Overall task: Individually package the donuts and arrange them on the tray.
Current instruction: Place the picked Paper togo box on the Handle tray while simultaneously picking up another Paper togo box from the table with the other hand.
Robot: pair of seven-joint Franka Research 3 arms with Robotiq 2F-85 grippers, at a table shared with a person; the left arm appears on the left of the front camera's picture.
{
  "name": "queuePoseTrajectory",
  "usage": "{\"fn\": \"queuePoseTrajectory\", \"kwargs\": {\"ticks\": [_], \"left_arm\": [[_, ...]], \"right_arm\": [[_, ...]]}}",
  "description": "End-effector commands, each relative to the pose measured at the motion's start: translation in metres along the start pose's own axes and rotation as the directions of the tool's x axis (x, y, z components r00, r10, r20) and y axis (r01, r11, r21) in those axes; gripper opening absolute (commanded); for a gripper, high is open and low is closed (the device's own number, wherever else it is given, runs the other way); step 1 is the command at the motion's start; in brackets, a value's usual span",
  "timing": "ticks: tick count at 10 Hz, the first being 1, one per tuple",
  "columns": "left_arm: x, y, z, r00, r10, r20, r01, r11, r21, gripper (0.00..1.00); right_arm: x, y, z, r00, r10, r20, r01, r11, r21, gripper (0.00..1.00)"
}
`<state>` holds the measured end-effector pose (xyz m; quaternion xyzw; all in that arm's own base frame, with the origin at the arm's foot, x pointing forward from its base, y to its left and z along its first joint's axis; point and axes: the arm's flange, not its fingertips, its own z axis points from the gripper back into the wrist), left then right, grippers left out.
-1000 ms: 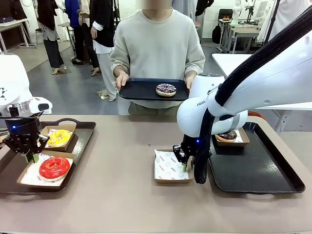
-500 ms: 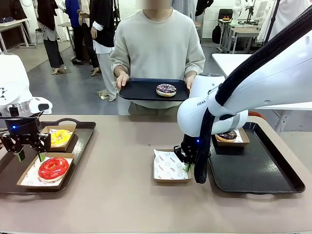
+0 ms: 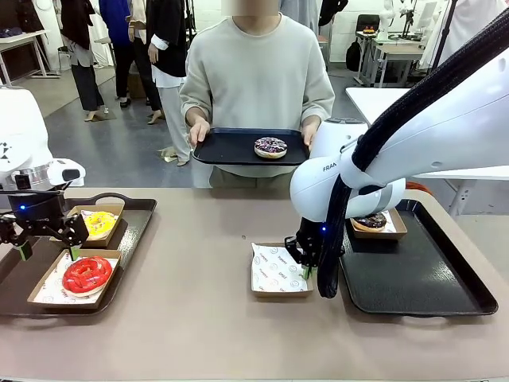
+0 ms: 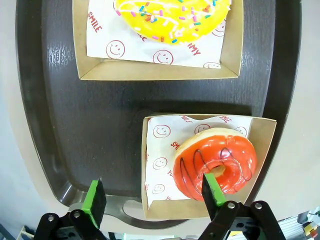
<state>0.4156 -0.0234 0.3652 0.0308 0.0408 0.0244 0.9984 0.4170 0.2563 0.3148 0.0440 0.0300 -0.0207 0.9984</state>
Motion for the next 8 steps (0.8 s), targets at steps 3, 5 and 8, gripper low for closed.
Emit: {"fn": "queuePoseTrajectory", "kwargs": {"ticks": [3,5,8], "left_arm": [[-0.017,0.017,0.026,0.997,-0.069,-0.033,0.061,0.978,-0.2,1.0],[-0.035,0.056,0.051,0.994,-0.106,-0.002,0.097,0.913,-0.396,1.0],[-0.047,0.133,0.061,0.992,-0.112,0.05,0.117,0.737,-0.666,1.0]], "right_arm": [[0.001,0.007,0.019,1.0,-0.018,-0.005,0.018,1.0,-0.015,0.0],[0.003,0.011,0.057,0.999,-0.019,0.032,0.02,1.0,-0.02,0.0],[0.009,0.019,0.125,0.996,-0.028,0.084,0.028,1.0,-0.008,0.0]]}}
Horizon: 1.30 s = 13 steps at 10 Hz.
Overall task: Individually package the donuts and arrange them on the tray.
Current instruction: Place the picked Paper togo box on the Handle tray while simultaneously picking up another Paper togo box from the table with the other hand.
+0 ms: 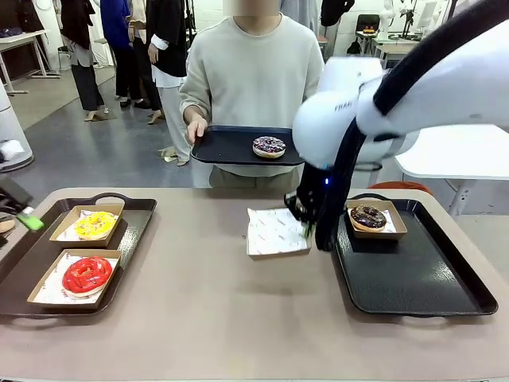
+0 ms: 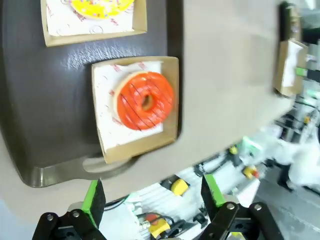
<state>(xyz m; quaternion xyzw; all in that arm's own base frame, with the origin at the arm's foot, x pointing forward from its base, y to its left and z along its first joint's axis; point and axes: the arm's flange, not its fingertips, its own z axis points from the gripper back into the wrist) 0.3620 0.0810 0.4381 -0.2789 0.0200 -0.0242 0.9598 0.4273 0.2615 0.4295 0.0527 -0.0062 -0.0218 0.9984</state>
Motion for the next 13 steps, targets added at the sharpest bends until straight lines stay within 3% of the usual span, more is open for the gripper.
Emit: {"fn": "queuePoseTrajectory", "kwargs": {"ticks": [1,4,6,10,13], "left_arm": [[-0.002,0.04,0.026,1.0,0.007,0.019,-0.003,0.979,-0.203,1.0],[-0.012,0.108,0.052,0.976,0.15,0.156,-0.065,0.892,-0.447,1.0],[-0.027,0.146,0.063,0.938,0.26,0.23,-0.106,0.846,-0.523,1.0],[-0.038,0.193,0.059,0.914,0.349,0.205,-0.173,0.795,-0.582,1.0],[-0.044,0.193,0.054,0.908,0.374,0.19,-0.209,0.796,-0.568,1.0]], "right_arm": [[0.014,0.008,0.03,0.999,-0.029,0.022,0.03,0.999,-0.026,0.0],[0.048,0.025,0.071,0.997,-0.069,0.04,0.07,0.996,-0.045,0.0],[0.075,0.038,0.081,0.995,-0.091,0.043,0.093,0.995,-0.038,0.0],[0.124,0.056,0.079,0.993,-0.119,0.012,0.119,0.991,-0.063,0.0],[0.145,0.054,0.07,0.996,-0.085,-0.022,0.083,0.993,-0.089,0.0]]}}
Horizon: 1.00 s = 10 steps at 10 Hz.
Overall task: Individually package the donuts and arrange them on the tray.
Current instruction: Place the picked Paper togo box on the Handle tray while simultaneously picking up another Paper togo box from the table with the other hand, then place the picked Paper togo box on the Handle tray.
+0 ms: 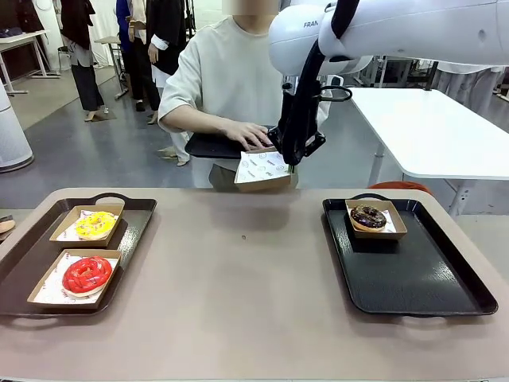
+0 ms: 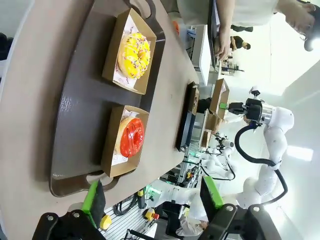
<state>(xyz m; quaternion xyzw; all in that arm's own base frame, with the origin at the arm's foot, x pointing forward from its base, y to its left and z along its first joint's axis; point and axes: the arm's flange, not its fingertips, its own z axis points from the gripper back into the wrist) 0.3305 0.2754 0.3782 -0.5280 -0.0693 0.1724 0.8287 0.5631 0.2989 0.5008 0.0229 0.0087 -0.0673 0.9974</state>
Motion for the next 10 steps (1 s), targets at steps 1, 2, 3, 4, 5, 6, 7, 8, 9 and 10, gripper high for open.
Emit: {"fn": "queuePoseTrajectory", "kwargs": {"ticks": [1,2,3,4,5,6,7,8,9,10], "left_arm": [[-0.0026,-0.002,0.0016,1.0,-0.002,0.007,0.002,1.0,-0.004,1.0],[-0.0026,-0.002,0.0016,1.0,-0.002,0.007,0.002,1.0,-0.004,1.0],[-0.0026,-0.002,0.0016,1.0,-0.002,0.007,0.002,1.0,-0.004,1.0],[-0.0026,-0.002,0.0016,1.0,-0.002,0.007,0.002,1.0,-0.004,1.0],[-0.0026,-0.002,0.0016,1.0,-0.002,0.007,0.002,1.0,-0.004,1.0],[-0.0026,-0.002,0.0016,1.0,-0.002,0.007,0.002,1.0,-0.004,1.0],[-0.0026,-0.002,0.0016,1.0,-0.002,0.007,0.002,1.0,-0.004,1.0],[-0.0026,-0.002,0.0016,1.0,-0.002,0.007,0.002,1.0,-0.004,1.0],[-0.0026,-0.002,0.0016,1.0,-0.002,0.007,0.002,1.0,-0.004,1.0],[-0.0026,-0.002,0.0016,1.0,-0.002,0.007,0.002,1.0,-0.004,1.0]], "right_arm": [[-0.0067,-0.0014,0.0019,1.0,0.0,0.011,0.0,1.0,0.01,0.0],[-0.0067,-0.0014,0.0019,1.0,0.0,0.011,0.0,1.0,0.01,0.0],[-0.0067,-0.0014,0.0019,1.0,0.0,0.011,0.0,1.0,0.01,0.0],[-0.0067,-0.0014,0.0019,1.0,0.0,0.011,0.0,1.0,0.01,0.0],[-0.0067,-0.0014,0.0019,1.0,0.0,0.011,0.0,1.0,0.01,0.0],[-0.0067,-0.0014,0.0019,1.0,0.0,0.011,0.0,1.0,0.01,0.0],[-0.0067,-0.0014,0.0019,1.0,0.0,0.011,0.0,1.0,0.01,0.0],[-0.0067,-0.0014,0.0019,1.0,0.0,0.011,0.0,1.0,0.01,0.0],[-0.0067,-0.0014,0.0019,1.0,0.0,0.011,0.0,1.0,0.01,0.0],[-0.0067,-0.0014,0.0019,1.0,0.0,0.011,0.0,1.0,0.01,0.0]]}}
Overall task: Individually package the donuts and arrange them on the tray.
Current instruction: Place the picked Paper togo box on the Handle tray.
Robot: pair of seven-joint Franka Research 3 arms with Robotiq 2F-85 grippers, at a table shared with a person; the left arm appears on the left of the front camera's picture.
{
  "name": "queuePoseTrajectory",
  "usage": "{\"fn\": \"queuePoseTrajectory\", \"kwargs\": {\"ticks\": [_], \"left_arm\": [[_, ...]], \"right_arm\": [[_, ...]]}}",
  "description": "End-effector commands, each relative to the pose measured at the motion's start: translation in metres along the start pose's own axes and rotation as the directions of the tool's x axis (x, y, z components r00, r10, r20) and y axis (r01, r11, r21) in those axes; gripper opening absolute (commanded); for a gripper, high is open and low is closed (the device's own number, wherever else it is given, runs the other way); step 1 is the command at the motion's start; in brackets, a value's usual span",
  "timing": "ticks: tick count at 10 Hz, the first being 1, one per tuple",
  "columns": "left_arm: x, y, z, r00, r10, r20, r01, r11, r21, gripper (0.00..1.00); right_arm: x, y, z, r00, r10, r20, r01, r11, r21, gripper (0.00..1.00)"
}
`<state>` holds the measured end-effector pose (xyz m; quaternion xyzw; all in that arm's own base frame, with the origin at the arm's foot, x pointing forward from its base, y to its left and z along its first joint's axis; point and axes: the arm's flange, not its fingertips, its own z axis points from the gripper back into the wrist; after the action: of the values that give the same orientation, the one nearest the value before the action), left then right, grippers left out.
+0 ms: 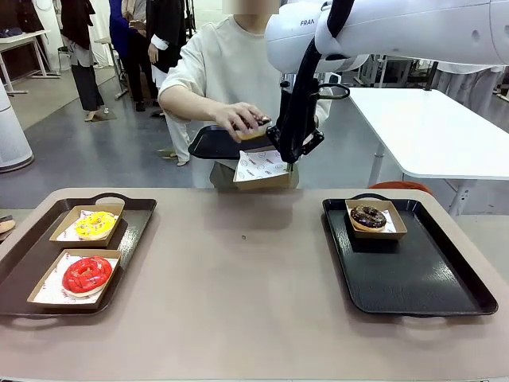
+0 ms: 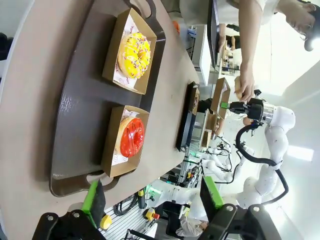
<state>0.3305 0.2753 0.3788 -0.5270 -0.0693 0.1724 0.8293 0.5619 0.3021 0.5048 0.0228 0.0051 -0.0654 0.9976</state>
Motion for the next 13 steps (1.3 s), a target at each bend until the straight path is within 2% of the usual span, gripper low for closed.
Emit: {"fn": "queuePoseTrajectory", "kwargs": {"ticks": [1,13], "left_arm": [[-0.0025,-0.0015,0.0015,1.0,-0.001,0.007,0.001,1.0,-0.006,1.0],[-0.0025,-0.0015,0.0015,1.0,-0.001,0.007,0.001,1.0,-0.006,1.0]], "right_arm": [[-0.005,-0.0046,-0.0019,1.0,-0.004,0.004,0.004,1.0,0.01,0.0],[-0.005,-0.0046,-0.0019,1.0,-0.004,0.004,0.004,1.0,0.01,0.0]]}}
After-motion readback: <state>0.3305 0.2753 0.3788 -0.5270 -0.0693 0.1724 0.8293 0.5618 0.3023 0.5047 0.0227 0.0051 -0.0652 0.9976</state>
